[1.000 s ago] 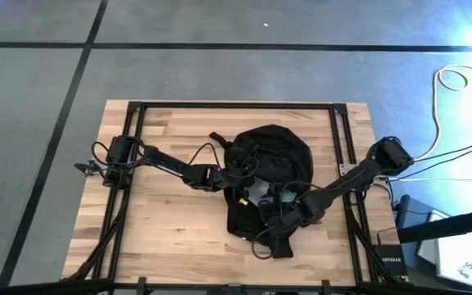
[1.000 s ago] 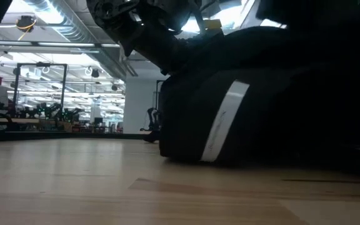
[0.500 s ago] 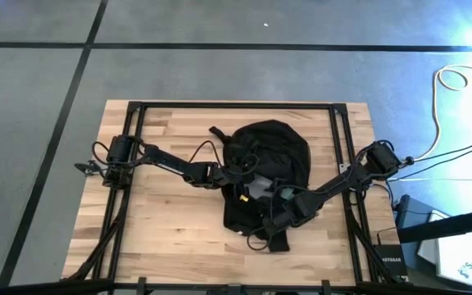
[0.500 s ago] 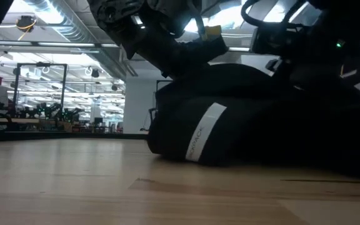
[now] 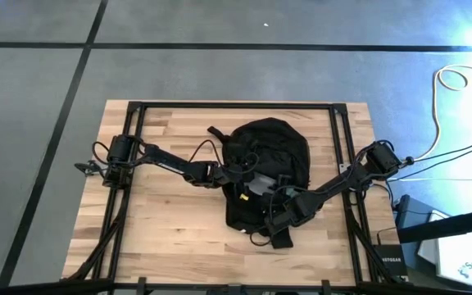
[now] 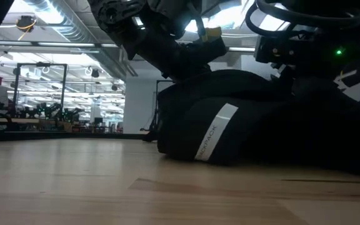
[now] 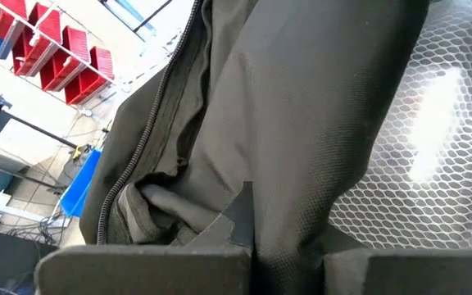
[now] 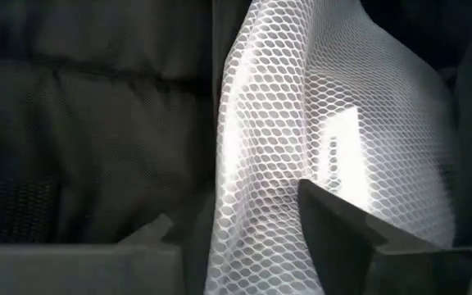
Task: Unpack backpack
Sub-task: Remove the blue zip bag from the black backpack, then remove the black cellphone from the black backpack
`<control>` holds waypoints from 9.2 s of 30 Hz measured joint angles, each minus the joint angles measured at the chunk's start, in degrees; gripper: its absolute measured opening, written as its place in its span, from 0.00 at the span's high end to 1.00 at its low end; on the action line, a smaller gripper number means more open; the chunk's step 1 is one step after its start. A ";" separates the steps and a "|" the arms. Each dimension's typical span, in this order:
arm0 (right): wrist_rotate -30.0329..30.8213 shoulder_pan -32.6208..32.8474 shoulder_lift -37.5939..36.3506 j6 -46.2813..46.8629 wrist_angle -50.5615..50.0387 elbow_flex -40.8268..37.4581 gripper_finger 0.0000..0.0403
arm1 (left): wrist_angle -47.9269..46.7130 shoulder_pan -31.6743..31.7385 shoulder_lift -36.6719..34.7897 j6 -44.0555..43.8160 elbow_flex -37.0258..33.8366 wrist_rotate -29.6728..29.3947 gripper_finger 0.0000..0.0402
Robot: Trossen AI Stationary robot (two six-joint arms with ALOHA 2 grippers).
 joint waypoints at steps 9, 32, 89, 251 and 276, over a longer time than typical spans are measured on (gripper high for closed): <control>-5.03 -0.09 -0.01 0.50 -0.07 -0.02 0.98 | 0.02 -0.10 0.02 -0.02 0.00 0.38 1.00; 7.25 0.07 -18.38 1.38 -13.24 -0.20 1.00 | 0.41 0.71 0.04 -1.72 0.00 0.42 1.00; -5.82 9.44 -39.85 -30.65 59.40 0.04 1.00 | 2.76 6.76 0.13 -3.05 -0.09 8.07 1.00; -3.69 -6.49 -19.44 -10.88 7.86 -2.86 0.44 | 6.10 7.57 -1.99 -4.48 4.60 14.78 0.98; -1.36 -16.11 -18.75 -12.77 6.06 -9.20 0.36 | 3.00 4.65 -2.21 -5.13 5.29 7.13 0.98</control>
